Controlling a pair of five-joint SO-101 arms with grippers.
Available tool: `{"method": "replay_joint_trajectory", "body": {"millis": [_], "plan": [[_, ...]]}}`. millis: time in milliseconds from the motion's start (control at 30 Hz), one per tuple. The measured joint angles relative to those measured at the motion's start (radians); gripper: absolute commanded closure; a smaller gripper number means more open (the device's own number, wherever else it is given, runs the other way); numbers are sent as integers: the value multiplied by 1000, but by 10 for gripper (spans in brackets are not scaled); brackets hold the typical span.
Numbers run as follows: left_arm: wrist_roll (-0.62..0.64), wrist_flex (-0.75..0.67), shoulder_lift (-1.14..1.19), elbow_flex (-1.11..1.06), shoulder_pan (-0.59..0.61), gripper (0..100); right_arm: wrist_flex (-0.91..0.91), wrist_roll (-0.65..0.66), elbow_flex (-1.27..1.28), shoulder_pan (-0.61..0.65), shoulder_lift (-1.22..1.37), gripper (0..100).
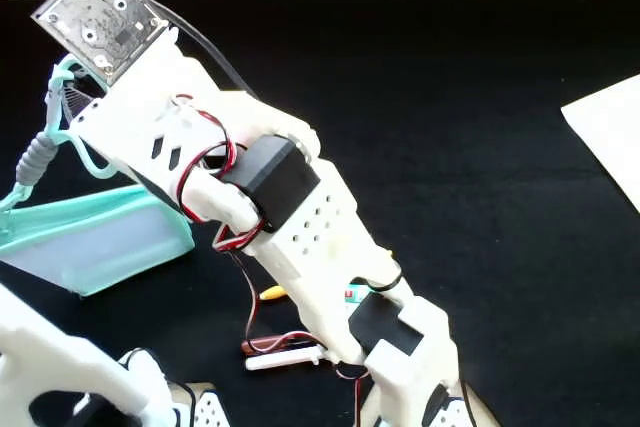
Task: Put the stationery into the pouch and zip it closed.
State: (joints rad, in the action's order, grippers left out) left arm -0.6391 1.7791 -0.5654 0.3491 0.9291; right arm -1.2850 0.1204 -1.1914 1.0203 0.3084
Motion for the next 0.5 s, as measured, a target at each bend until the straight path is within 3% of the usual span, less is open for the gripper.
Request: {"method": "replay_joint_trajectory", "body": {"millis": [500], "plan": [[0,3,-8,31,2,808,92,0,95,2,3,992]]}}
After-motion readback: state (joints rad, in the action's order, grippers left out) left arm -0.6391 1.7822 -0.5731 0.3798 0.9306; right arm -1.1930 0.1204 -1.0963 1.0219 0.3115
